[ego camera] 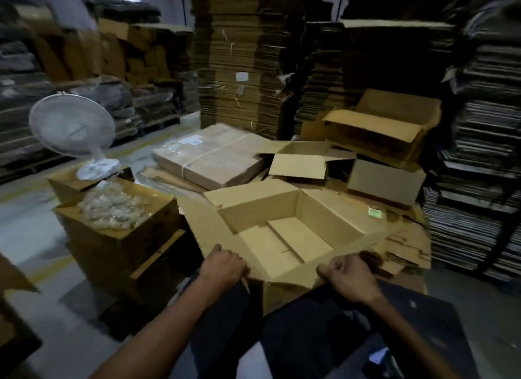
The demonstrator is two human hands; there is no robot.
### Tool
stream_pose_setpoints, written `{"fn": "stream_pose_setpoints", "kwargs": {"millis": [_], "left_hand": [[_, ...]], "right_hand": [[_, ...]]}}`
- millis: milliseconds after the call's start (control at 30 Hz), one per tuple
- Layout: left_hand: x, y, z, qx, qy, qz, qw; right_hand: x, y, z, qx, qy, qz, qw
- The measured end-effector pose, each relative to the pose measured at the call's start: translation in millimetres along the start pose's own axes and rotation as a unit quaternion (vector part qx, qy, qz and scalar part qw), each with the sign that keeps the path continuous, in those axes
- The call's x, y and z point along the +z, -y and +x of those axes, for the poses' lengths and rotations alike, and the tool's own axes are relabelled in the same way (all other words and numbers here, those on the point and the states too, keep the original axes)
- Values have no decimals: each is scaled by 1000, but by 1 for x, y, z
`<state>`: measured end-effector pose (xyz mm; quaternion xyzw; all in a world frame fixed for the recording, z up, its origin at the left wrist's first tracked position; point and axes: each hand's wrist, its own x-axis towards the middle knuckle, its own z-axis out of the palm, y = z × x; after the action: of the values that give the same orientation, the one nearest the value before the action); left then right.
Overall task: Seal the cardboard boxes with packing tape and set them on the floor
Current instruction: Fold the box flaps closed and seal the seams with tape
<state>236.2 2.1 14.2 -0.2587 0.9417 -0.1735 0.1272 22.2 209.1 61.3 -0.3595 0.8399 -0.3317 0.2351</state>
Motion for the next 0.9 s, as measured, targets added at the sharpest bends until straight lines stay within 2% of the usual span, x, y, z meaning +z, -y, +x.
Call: {"fn": "stream_pose_setpoints", "kwargs": {"millis": [67, 167, 300, 400, 467, 500, 567, 633, 700, 800, 833, 900], "left_hand": [[-13, -3, -16, -3, 27, 27, 999], [-21, -2, -42, 4, 63, 33, 997], [-27, 9, -76, 39, 121, 56, 990], [-28, 21, -96, 55, 108, 96, 988], [-23, 30, -103, -37, 47, 83, 995], [-17, 33, -104, -111, 12, 43, 993], [-1, 33, -101, -243, -70, -80, 964], [12, 26, -95, -296, -111, -253, 914], [21, 16, -90, -271, -146, -411, 858], [22, 1, -80, -222, -215, -511, 802], [21, -3, -75, -213, -207, -523, 799], [20, -11, -66, -169, -178, -517, 820]], "right_hand": [[-4, 9, -20, -39, 40, -99, 994], [-14, 26, -39, -78, 89, -267, 956], [-18, 46, -25, -167, 49, -292, 940], [11, 36, 6, -184, 137, -293, 928], [46, 10, 19, -156, 197, -335, 908], [63, -6, 22, -138, 211, -348, 903], [94, -37, 22, -111, 222, -351, 903], [118, -54, 17, -108, 205, -350, 908], [133, -57, 11, -116, 156, -359, 913], [155, -56, 3, -103, 89, -356, 924], [161, -54, 1, -100, 79, -354, 926], [173, -49, -2, -107, 64, -349, 929]]}}
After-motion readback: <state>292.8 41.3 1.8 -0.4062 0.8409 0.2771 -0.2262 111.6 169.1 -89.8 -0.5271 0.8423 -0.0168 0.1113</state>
